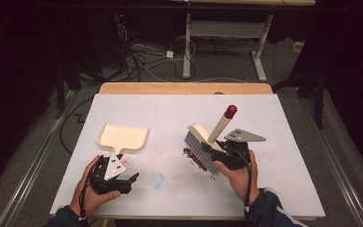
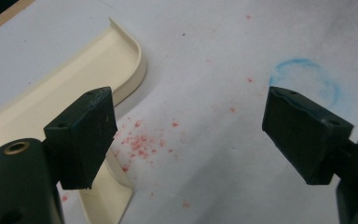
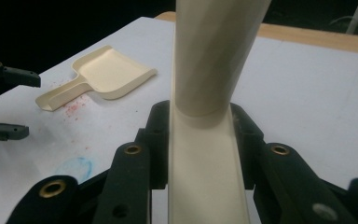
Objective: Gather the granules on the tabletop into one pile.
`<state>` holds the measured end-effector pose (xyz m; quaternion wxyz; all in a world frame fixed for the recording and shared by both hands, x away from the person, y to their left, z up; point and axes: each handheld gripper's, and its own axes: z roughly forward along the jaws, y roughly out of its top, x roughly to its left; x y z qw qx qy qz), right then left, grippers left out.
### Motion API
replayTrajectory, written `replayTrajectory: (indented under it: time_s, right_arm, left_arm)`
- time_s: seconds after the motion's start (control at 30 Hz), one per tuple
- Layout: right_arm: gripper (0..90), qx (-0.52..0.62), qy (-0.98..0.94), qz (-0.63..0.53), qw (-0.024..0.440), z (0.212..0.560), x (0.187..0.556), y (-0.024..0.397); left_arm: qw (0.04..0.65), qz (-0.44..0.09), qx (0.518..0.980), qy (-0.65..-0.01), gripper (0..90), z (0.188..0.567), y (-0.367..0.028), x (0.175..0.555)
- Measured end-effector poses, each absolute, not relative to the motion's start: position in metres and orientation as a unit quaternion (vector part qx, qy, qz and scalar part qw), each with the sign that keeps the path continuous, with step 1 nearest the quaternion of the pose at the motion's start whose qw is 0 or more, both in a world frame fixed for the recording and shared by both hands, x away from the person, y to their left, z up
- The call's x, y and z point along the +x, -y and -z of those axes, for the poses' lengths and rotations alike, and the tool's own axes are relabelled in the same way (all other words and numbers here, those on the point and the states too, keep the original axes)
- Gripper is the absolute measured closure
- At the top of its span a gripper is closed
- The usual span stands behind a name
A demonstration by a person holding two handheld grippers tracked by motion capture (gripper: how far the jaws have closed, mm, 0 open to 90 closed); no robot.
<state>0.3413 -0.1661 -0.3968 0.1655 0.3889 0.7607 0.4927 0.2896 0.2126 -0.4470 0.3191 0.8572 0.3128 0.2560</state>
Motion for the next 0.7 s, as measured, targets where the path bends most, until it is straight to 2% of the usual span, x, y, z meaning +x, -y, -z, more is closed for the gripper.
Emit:
replayTrajectory:
  time_s: [0.17, 0.33, 0.5, 0.7]
  right_arm:
    - [66.8, 0.382, -0.763, -0.477, 0.211, 0.387, 0.332, 0.194]
    - [66.8, 0.390, -0.766, -0.436, 0.267, 0.392, 0.329, 0.217]
    - [66.8, 0.407, -0.768, -0.415, 0.271, 0.401, 0.332, 0.227]
    - [66.8, 0.408, -0.782, -0.377, 0.283, 0.417, 0.334, 0.215]
  left_arm:
    - [0.320, -0.262, 0.857, -0.309, 16.9, 0.447, -0.211, 0.288]
    - [0.317, -0.263, 0.859, -0.304, 17.0, 0.447, -0.209, 0.289]
    - [0.315, -0.262, 0.861, -0.302, 16.9, 0.447, -0.206, 0.291]
    - [0.314, -0.260, 0.863, -0.298, 17.0, 0.448, -0.203, 0.291]
